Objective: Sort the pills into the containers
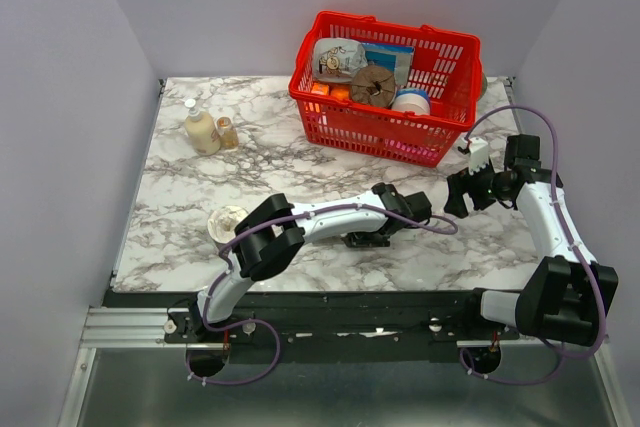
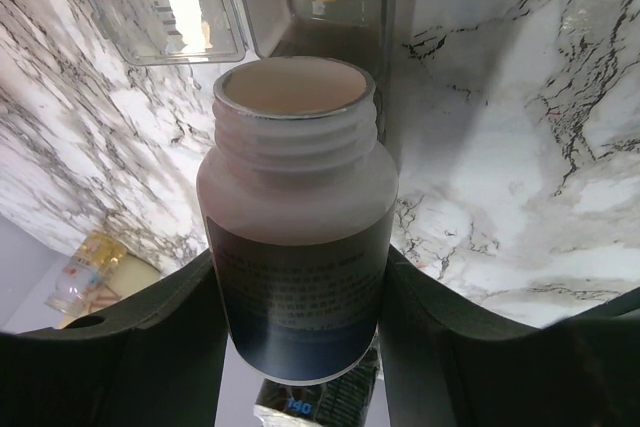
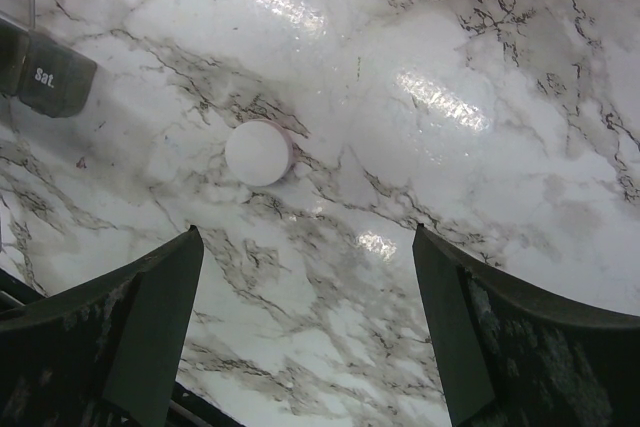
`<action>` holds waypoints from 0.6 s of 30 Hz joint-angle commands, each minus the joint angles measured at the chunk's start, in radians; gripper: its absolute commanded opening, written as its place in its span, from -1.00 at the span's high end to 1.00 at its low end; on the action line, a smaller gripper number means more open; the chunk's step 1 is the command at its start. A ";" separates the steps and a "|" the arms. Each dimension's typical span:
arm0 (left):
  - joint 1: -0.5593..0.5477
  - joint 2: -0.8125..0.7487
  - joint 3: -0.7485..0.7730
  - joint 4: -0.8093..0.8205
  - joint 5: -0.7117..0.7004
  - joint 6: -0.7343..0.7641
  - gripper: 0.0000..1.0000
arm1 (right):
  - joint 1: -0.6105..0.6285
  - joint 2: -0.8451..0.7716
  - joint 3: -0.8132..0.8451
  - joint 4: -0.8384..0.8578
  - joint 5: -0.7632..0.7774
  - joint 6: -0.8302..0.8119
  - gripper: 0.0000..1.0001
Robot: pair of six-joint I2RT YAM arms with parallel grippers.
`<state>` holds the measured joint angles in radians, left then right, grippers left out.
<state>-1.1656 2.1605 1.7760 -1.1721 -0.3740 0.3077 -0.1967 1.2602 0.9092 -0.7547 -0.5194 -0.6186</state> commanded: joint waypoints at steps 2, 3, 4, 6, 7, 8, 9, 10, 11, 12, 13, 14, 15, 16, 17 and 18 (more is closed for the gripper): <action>-0.009 -0.005 -0.010 -0.004 -0.062 0.024 1.00 | -0.010 -0.012 0.008 -0.025 -0.033 -0.012 -0.88; -0.009 -0.007 -0.010 -0.003 -0.063 0.028 1.00 | -0.010 -0.012 0.008 -0.025 -0.033 -0.012 -0.88; -0.009 -0.007 -0.013 -0.003 -0.066 0.030 1.00 | -0.010 -0.010 0.008 -0.025 -0.033 -0.013 -0.88; -0.009 -0.010 -0.020 0.000 -0.075 0.034 1.00 | -0.010 -0.008 0.008 -0.025 -0.034 -0.013 -0.88; -0.011 -0.011 -0.024 0.002 -0.077 0.036 1.00 | -0.010 -0.008 0.008 -0.025 -0.034 -0.013 -0.88; -0.012 -0.013 -0.032 0.002 -0.082 0.041 1.00 | -0.010 -0.008 0.008 -0.025 -0.034 -0.013 -0.88; -0.014 -0.014 -0.038 0.005 -0.089 0.041 1.00 | -0.010 -0.007 0.008 -0.026 -0.033 -0.013 -0.88; -0.014 -0.014 -0.039 0.005 -0.092 0.041 1.00 | -0.010 -0.007 0.010 -0.026 -0.034 -0.013 -0.88; -0.017 -0.016 -0.044 0.005 -0.092 0.042 1.00 | -0.012 -0.008 0.008 -0.026 -0.033 -0.013 -0.88; -0.017 -0.016 -0.046 0.011 -0.101 0.047 1.00 | -0.012 -0.008 0.008 -0.026 -0.034 -0.013 -0.88; -0.019 -0.016 -0.043 0.011 -0.105 0.050 1.00 | -0.012 -0.008 0.008 -0.026 -0.034 -0.013 -0.88; -0.020 -0.016 -0.040 0.012 -0.106 0.050 1.00 | -0.012 -0.008 0.008 -0.026 -0.036 -0.013 -0.88; -0.019 -0.016 -0.038 0.015 -0.106 0.051 1.00 | -0.012 -0.007 0.008 -0.026 -0.034 -0.013 -0.88; -0.019 -0.016 -0.036 0.017 -0.114 0.051 1.00 | -0.012 -0.005 0.008 -0.028 -0.034 -0.013 -0.88; -0.022 -0.016 -0.036 0.020 -0.117 0.053 1.00 | -0.012 -0.005 0.008 -0.028 -0.034 -0.015 -0.88; -0.020 -0.014 -0.036 0.020 -0.121 0.056 1.00 | -0.013 -0.004 0.008 -0.028 -0.037 -0.015 -0.88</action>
<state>-1.1759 2.1605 1.7420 -1.1564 -0.4393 0.3428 -0.1986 1.2602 0.9092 -0.7567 -0.5270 -0.6220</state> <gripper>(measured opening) 0.604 0.938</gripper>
